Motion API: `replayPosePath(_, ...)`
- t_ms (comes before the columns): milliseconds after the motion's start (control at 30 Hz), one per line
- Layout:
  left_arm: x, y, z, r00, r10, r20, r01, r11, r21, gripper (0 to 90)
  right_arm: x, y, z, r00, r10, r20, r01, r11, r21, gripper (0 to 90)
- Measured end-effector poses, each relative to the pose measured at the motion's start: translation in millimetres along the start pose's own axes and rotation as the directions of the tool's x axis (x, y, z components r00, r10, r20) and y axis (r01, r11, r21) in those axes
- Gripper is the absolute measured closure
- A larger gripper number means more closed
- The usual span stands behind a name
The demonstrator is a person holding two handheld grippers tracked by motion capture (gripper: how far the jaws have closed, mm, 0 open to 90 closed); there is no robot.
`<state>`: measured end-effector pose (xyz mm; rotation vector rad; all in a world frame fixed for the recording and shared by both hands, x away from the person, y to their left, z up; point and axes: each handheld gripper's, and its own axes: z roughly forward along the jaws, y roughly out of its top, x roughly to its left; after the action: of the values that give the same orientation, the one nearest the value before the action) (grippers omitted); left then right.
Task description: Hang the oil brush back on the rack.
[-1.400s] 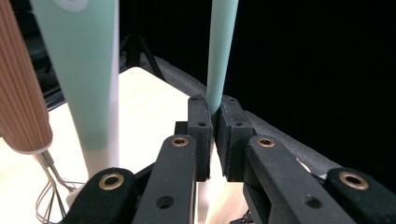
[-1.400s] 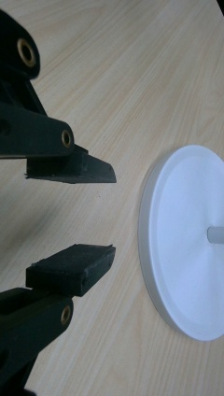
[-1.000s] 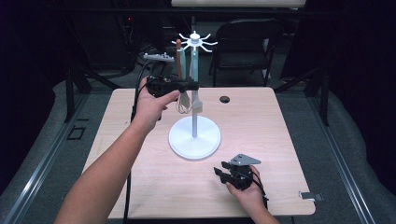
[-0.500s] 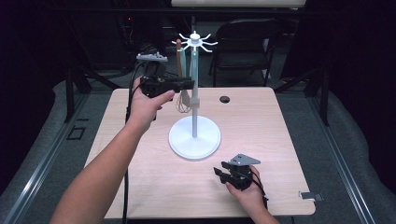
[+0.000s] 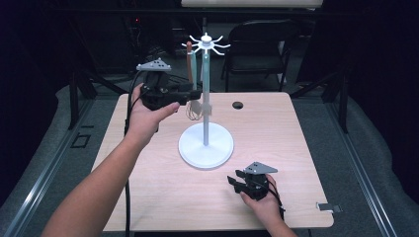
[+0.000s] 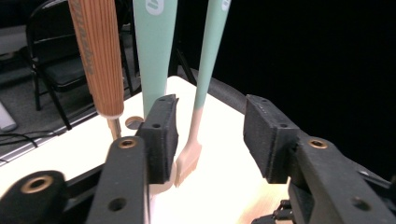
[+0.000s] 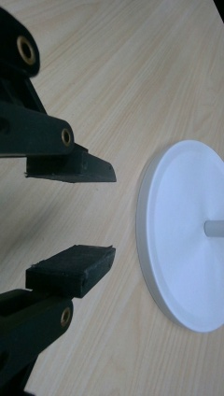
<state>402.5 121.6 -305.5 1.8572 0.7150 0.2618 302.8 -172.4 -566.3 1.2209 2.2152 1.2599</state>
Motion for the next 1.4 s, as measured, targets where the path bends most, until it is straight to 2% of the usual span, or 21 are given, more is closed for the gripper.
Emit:
replayPosePath(333,6.9,-25.3,-23.9,0.9991,-0.022,-0.036,0.022,0.9997,0.005,49.3,-4.8,2.0,-5.3,0.9999,0.008,0.007,-0.008,1.000,-0.020,54.5)
replayPosePath(367,8.6,-28.7,-27.0,0.9987,-0.027,-0.042,0.027,0.9996,0.005,49.2,-7.0,3.0,-7.9,0.9997,-0.016,0.019,0.016,1.000,0.003,54.5)
replayPosePath(400,10.5,-32.5,-29.9,0.9983,-0.034,-0.047,0.034,0.9994,0.004,48.8,-6.2,2.2,-6.2,0.9999,0.008,0.008,-0.008,1.000,-0.019,54.4)
replayPosePath(500,15.0,-45.7,-38.6,0.9964,-0.045,-0.072,0.046,0.9989,0.004,48.3,-7.6,2.2,-6.7,0.9999,0.013,0.008,-0.012,1.000,-0.025,54.1)
replayPosePath(633,21.1,-67.1,-46.3,0.9929,-0.038,-0.113,0.041,0.9988,0.025,47.4,-8.1,2.2,-7.7,0.9998,0.015,0.013,-0.014,1.000,-0.026,53.4)
replayPosePath(733,25.2,-83.8,-50.2,0.9908,-0.060,-0.122,0.065,0.9971,0.039,46.7,-8.8,2.2,-7.8,0.9998,0.016,0.015,-0.015,0.999,-0.029,52.6)
replayPosePath(867,26.7,-108.3,-53.1,0.9867,-0.058,-0.152,0.067,0.9964,0.052,46.0,-9.9,2.4,-8.2,0.9996,0.015,0.022,-0.014,0.999,-0.034,51.5)
replayPosePath(1033,29.5,-141.7,-51.9,0.9813,-0.083,-0.174,0.096,0.9931,0.067,45.6,-11.5,2.1,-8.8,0.9995,0.015,0.028,-0.014,0.999,-0.034,50.5)
replayPosePath(1233,32.2,-182.9,-48.1,0.9727,-0.132,-0.191,0.147,0.9867,0.069,44.7,-11.5,2.0,-9.2,0.9995,0.014,0.027,-0.013,0.999,-0.035,50.1)
replayPosePath(1400,34.5,-214.7,-44.3,0.9605,-0.156,-0.231,0.182,0.9786,0.096,43.9,-11.6,1.7,-8.3,0.9995,0.010,0.028,-0.009,0.999,-0.036,49.3)
